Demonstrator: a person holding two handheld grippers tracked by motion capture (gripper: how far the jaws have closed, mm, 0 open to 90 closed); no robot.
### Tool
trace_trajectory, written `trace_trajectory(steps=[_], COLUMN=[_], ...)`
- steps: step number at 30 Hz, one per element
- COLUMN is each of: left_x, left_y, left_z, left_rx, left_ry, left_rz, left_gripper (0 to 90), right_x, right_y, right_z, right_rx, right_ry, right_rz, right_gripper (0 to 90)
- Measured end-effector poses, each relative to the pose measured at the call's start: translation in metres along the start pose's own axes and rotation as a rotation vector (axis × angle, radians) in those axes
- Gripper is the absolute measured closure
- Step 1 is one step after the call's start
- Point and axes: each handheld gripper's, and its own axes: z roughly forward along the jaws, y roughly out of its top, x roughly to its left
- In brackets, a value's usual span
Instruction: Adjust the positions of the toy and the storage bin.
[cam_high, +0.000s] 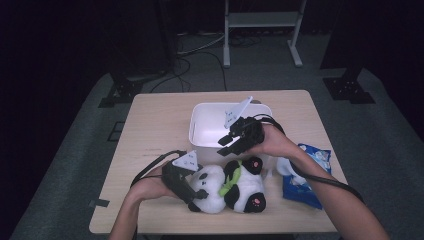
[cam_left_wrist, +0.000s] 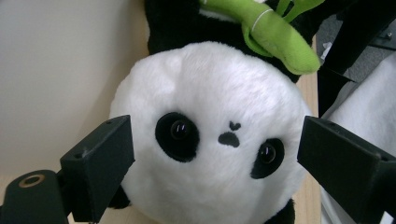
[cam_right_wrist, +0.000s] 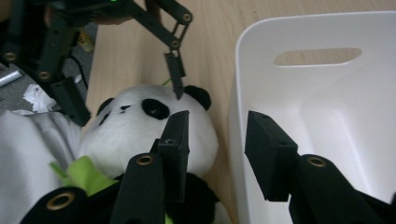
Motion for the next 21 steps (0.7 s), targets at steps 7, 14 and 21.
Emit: trace_trajectory(steps=[7,14,21], left_x=[0.000,-0.001,0.000], left_y=[-0.001,-0.001,-0.002], left_z=[-0.002,-0.003,-0.003], left_rx=[-0.011,-0.011,-0.011], left_ry=[0.006,0.005,0.005], left_rz=[-0.010,-0.013,-0.016], left_gripper=[9.6,9.5,9.5], right_x=[0.018,0.035,0.047], right_y=[-0.007,-0.017,-0.030], right_z=[-0.007,-0.001,0.015], right_rx=[-0.003,0.056,0.119], right_ry=[0.052,0.096,0.116], right_rz=[-0.016,-0.023,-0.034], right_gripper=[48.5,36.1,28.4])
